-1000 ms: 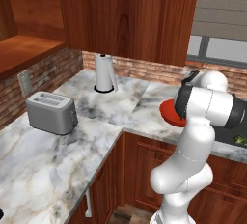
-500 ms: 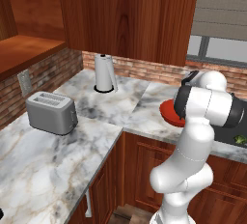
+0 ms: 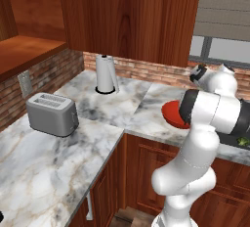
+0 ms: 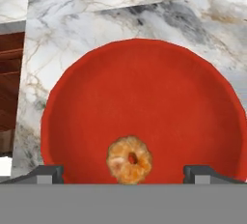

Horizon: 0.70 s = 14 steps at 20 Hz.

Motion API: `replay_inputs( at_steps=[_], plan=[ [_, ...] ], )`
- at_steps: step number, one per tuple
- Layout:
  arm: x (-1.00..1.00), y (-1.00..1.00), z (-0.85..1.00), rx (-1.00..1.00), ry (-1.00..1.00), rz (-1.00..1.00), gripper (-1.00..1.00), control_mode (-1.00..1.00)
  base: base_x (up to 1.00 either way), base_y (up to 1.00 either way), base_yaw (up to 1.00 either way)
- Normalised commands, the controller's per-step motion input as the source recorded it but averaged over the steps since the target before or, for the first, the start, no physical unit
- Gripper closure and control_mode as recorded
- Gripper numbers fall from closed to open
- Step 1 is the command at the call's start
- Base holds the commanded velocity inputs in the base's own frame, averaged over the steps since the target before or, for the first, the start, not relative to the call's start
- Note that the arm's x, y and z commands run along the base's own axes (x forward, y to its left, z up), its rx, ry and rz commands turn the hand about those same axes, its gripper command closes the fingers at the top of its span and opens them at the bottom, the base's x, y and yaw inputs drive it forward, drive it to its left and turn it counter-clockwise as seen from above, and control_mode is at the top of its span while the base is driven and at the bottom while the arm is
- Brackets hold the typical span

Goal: Pick the tangerines from the cabinet and place them in one bowl. Pick the broccoli from the sink and place it in the other bowl.

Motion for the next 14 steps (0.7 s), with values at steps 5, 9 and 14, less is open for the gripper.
replay_inputs(
  at_steps=[5,9,14],
  plan=[
    [-0.64,-0.13,0.27,0.05,-0.14,-0.05,-1.00,-1.00,0.00,0.00,0.00],
    [-0.69,0.00,0.35,-0.02,-0.27,-0.10,-1.00,-1.00,0.00,0.00,0.00],
    [-0.23,-0.03,0.25,0.02,-0.04,-0.14,-1.00,-1.00,0.00,0.00,0.00]
  ],
)
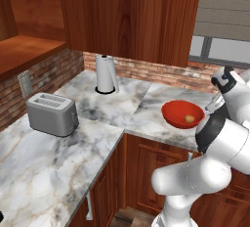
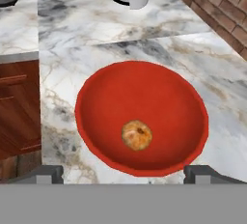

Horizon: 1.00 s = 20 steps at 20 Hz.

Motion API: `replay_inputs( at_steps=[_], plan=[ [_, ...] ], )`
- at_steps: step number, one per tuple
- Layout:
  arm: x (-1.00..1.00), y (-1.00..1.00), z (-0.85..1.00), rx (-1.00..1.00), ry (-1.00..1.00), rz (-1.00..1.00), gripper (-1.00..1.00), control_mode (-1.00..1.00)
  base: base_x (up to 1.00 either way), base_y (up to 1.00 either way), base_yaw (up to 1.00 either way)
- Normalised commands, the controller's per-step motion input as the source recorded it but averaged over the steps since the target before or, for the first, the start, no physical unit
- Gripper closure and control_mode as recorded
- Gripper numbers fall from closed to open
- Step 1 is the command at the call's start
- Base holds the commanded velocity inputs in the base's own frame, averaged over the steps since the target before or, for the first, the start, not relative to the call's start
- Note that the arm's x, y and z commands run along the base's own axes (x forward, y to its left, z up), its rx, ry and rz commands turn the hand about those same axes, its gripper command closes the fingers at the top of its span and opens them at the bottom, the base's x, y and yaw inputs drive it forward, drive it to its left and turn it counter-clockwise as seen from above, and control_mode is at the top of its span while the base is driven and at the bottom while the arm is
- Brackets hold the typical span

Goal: Pick the tangerines from the cabinet and place them in one bowl. Pick the broccoli from the sink and place it in the other bowl.

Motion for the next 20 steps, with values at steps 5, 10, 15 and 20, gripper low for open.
replay_inputs(
  at_steps=[5,10,15,20],
  plan=[
    [-0.04,-0.08,0.16,0.08,0.14,-0.08,-1.00,-1.00,0.00,0.00,0.00],
    [-0.37,0.04,0.14,0.02,0.16,-0.22,-1.00,-1.00,0.00,0.00,0.00],
    [-0.40,0.00,0.21,0.05,0.17,-0.19,-1.00,-1.00,0.00,0.00,0.00],
    [-0.41,0.04,0.10,0.01,0.06,-0.20,-1.00,-1.00,0.00,0.00,0.00]
  ],
)
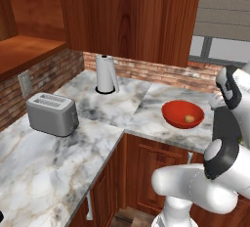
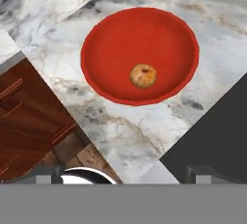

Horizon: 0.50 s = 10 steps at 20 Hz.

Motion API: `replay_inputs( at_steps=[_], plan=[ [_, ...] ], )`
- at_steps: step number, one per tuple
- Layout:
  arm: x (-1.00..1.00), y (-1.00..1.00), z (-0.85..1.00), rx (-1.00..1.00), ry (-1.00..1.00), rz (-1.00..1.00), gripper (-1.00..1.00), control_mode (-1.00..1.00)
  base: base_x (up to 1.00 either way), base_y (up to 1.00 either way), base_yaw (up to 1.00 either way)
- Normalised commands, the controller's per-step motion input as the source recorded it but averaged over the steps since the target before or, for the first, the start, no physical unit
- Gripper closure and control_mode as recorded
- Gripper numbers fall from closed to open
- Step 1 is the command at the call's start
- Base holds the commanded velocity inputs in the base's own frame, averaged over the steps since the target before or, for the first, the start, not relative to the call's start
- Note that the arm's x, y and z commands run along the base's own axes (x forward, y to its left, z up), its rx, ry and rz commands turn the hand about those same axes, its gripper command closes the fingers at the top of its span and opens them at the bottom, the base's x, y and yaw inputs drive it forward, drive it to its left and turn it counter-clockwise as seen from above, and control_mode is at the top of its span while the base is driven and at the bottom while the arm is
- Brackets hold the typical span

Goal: Pick the tangerines from the cabinet and place them in one bowl. Pick the broccoli from the sink and place it in the other bowl.

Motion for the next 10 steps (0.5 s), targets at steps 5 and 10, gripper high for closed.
replay_inputs(
  at_steps=[5,10],
  plan=[
    [-0.47,-0.06,0.03,0.06,-0.02,-0.10,-1.00,-1.00,0.00,0.00,0.00],
    [-0.54,0.00,0.11,0.00,-0.10,-0.12,-1.00,-1.00,0.00,0.00,0.00]
  ],
)
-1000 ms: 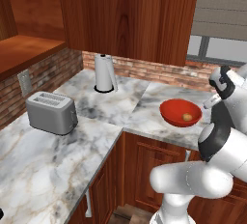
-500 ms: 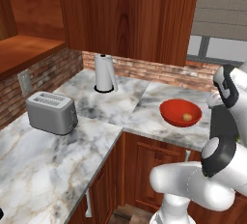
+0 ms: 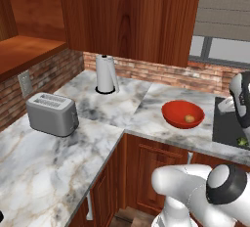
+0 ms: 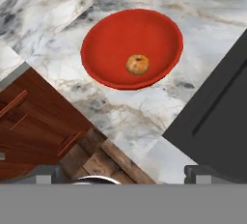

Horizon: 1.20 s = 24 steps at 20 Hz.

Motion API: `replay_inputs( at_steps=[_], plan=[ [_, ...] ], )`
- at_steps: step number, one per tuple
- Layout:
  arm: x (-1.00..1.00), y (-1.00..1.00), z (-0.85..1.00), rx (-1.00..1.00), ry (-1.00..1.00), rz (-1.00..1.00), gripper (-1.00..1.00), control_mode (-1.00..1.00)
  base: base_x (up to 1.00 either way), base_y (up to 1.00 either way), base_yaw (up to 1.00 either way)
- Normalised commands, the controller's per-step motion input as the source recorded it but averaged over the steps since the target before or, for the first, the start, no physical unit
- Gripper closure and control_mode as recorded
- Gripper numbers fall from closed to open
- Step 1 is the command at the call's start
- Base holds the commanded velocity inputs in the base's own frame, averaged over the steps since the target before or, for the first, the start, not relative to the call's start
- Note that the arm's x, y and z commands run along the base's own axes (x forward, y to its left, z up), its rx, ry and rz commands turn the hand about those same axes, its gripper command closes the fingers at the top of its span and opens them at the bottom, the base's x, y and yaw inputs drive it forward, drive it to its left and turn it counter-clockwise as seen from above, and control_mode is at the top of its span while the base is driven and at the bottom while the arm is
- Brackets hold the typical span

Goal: Pick the tangerines from the cabinet and place them in one bowl. Pick the broccoli from the sink and place it in the other bowl.

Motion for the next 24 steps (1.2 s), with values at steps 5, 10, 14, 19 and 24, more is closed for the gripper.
replay_inputs(
  at_steps=[5,10,14,19,24],
  plan=[
    [-0.27,0.19,0.23,0.00,0.00,-0.22,-1.00,-1.00,0.00,0.00,0.00],
    [-0.28,0.25,0.20,0.02,-0.03,-0.23,-1.00,-1.00,0.00,0.00,0.00],
    [-0.32,0.32,0.14,0.03,-0.02,-0.20,-1.00,-1.00,0.00,0.00,0.00],
    [-0.37,0.40,0.14,0.01,0.00,-0.14,-1.00,-1.00,0.00,0.00,0.00],
    [-0.29,0.50,0.09,0.00,0.02,-0.09,-1.00,-1.00,0.00,0.00,0.00]
  ],
)
